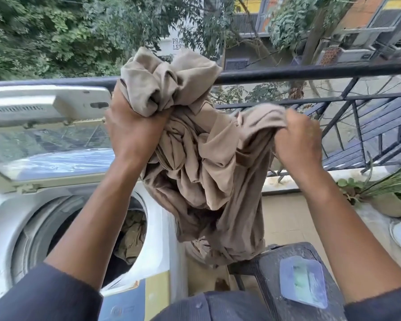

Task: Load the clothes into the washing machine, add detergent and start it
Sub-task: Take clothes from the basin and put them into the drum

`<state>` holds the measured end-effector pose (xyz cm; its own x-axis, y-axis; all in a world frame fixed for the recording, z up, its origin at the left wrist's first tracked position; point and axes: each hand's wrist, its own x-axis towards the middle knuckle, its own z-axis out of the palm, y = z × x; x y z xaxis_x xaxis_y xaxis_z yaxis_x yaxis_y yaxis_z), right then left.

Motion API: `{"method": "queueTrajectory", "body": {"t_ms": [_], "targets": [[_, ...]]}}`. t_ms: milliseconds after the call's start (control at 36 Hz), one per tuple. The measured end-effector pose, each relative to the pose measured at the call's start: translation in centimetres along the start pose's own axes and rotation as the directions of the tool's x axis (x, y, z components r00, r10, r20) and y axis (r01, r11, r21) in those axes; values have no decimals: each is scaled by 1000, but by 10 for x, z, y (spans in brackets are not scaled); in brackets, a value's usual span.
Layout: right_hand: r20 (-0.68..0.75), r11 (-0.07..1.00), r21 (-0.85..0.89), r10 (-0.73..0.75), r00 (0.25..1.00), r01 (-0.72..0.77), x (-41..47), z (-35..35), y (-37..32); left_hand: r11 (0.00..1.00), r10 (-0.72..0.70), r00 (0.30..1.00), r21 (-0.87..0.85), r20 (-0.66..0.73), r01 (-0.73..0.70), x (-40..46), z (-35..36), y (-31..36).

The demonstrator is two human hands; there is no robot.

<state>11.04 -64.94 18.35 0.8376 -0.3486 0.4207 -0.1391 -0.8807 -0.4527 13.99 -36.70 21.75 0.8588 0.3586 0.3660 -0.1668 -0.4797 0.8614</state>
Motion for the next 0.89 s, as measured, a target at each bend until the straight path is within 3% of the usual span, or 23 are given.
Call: {"method": "queueTrajectory", "body": {"t_ms": [56, 111, 167, 222, 250, 333, 417, 500, 667, 778, 889], "targets": [[-122, 991, 106, -64, 990, 77, -4, -7, -6, 1000, -1, 1000, 10, 10, 1, 0, 2, -2], [-93, 983, 112, -134, 987, 144, -11, 0, -4, 1000, 0, 1000, 15, 19, 0, 0, 2, -2], [215, 989, 56, -147, 966, 138, -18, 12, 7, 1000, 5, 999, 21, 37, -6, 1, 3, -2], [555, 995, -53, -42, 831, 85, -20, 16, 19, 999, 5, 999, 43, 54, -7, 0, 3, -4], [617, 995, -76, 0, 787, 60, -20, 14, 20, 998, 6, 998, 56, 60, -9, -1, 2, -6], [545, 998, -31, 67, 836, -59, -15, 2, 21, 997, 0, 998, 73, 64, -5, -3, 3, -13], [450, 969, 143, 116, 885, -199, -6, -15, 14, 994, -33, 997, 105, 70, 26, -5, 5, -17], [406, 931, 291, 88, 909, -220, 3, -32, 7, 996, -37, 995, 85, 95, 29, -8, 7, -20], [359, 602, 764, -97, 928, -232, -5, -54, -23, 993, -116, 988, 43, 107, 112, -15, 16, -31], [433, 452, 837, -200, 879, -310, -21, -43, -48, 972, -204, 974, -99, 103, 214, -19, 26, -35], [494, 377, 838, -216, 842, -395, -29, -25, -69, 946, -133, 954, -254, 268, 203, -26, 31, -37]]}}
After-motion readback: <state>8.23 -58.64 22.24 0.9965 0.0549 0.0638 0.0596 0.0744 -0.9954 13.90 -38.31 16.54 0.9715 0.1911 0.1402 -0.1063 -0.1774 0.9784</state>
